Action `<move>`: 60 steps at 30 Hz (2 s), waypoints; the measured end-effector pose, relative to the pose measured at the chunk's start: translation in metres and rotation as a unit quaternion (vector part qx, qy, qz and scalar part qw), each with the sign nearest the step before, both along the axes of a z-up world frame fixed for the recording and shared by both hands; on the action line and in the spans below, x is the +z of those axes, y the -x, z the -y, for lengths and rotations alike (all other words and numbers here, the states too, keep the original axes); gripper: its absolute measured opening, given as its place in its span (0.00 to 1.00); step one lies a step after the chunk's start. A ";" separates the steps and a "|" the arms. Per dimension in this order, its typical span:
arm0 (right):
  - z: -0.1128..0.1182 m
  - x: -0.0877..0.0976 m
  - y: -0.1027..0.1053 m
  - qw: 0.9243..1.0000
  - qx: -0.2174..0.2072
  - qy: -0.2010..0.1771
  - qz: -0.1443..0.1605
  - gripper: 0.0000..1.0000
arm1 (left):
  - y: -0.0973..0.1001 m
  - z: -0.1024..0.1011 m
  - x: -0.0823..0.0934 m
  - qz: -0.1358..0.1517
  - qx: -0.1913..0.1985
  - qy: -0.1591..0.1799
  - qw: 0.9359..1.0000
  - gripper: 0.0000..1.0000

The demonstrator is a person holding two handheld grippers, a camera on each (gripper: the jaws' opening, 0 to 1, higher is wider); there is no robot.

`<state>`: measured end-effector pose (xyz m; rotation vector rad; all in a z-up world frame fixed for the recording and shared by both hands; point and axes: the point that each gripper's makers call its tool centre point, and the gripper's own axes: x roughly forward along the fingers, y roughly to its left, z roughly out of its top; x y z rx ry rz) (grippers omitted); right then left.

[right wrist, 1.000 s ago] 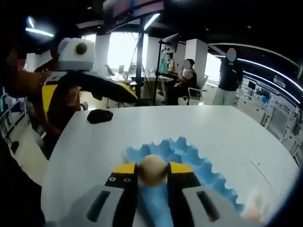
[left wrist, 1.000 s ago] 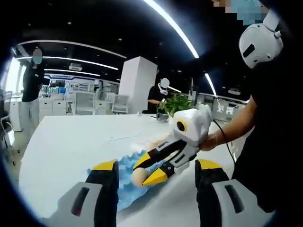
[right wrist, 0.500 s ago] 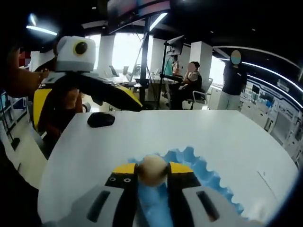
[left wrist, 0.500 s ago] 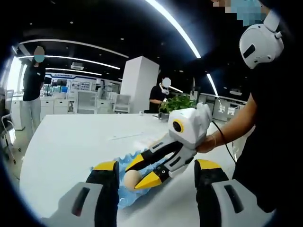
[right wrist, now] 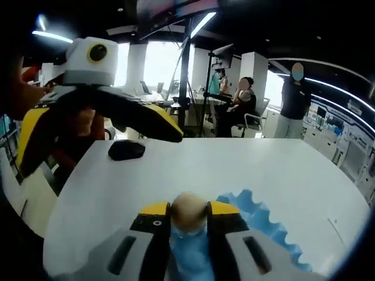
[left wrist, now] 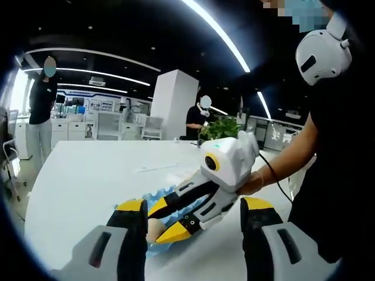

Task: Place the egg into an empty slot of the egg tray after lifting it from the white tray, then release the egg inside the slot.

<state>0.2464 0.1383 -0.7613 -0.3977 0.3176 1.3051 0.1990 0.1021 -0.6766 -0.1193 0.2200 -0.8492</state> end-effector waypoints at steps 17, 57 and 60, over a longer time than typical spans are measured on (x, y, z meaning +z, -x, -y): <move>0.002 -0.020 0.007 1.000 0.010 0.018 -0.011 0.24 | 0.001 -0.003 -0.002 -0.003 0.003 0.002 1.000 0.64; 0.028 -0.006 0.006 0.999 0.033 -0.011 0.034 0.29 | -0.002 0.002 0.001 0.005 -0.005 -0.004 1.000 0.61; 0.035 -0.005 0.007 0.999 0.032 -0.012 0.035 0.29 | -0.002 0.002 0.001 0.005 -0.005 -0.003 1.000 0.61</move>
